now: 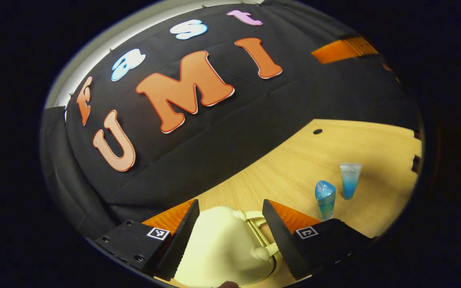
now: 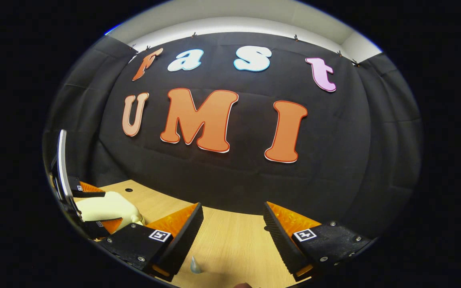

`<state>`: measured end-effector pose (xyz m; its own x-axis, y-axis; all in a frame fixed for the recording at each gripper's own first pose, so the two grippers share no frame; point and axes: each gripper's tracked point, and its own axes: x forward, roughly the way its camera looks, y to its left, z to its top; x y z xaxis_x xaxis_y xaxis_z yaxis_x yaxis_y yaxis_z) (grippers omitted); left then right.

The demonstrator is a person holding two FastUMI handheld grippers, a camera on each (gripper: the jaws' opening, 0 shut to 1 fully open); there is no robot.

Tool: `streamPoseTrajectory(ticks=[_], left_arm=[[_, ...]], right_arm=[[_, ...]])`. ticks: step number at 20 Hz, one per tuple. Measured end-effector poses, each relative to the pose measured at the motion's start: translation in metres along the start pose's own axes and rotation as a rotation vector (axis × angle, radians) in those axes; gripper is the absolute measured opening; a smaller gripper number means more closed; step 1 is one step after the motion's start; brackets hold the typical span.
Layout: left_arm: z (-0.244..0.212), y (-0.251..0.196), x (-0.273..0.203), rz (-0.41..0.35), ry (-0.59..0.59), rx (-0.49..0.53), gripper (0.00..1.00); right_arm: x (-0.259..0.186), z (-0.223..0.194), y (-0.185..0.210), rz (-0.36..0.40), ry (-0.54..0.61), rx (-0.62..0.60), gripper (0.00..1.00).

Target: First open the suitcase, pack the skin care products into it, and then close the suitcase.

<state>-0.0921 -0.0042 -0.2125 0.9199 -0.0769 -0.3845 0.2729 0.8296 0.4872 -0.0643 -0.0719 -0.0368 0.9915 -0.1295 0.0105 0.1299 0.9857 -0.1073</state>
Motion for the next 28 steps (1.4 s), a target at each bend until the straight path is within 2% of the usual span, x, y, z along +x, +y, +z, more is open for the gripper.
streamPoseTrajectory(ticks=[8, 15, 18, 21, 23, 24, 26, 28], left_arm=[[-0.049, -0.053, 0.005, -0.095, 0.077, 0.235, 0.97], [-0.077, -0.081, 0.012, -0.135, 0.12, 0.451, 0.97], [-0.087, -0.085, 0.017, -0.127, 0.146, 0.533, 0.87], [-0.098, -0.088, 0.023, -0.104, 0.169, 0.626, 0.71], [-0.093, -0.088, 0.023, -0.069, 0.143, 0.704, 0.3], [-0.098, -0.092, 0.024, -0.073, 0.167, 0.701, 0.1], [-0.1, -0.092, 0.028, -0.083, 0.173, 0.693, 0.13], [-0.096, -0.088, 0.024, -0.094, 0.199, 0.605, 0.13]], right_arm=[[0.0, -0.014, -0.022, -0.031, 0.028, 0.002, 0.95], [0.0, -0.03, -0.034, -0.04, 0.056, 0.027, 0.96], [0.001, -0.036, -0.038, -0.047, 0.066, 0.041, 0.96], [0.003, -0.042, -0.041, -0.05, 0.078, 0.052, 0.96], [0.004, -0.043, -0.042, -0.044, 0.083, 0.052, 0.96], [0.004, -0.045, -0.042, -0.042, 0.085, 0.05, 0.96], [0.005, -0.045, -0.042, -0.036, 0.085, 0.046, 0.96], [0.007, -0.046, -0.043, -0.026, 0.085, 0.045, 0.95]])
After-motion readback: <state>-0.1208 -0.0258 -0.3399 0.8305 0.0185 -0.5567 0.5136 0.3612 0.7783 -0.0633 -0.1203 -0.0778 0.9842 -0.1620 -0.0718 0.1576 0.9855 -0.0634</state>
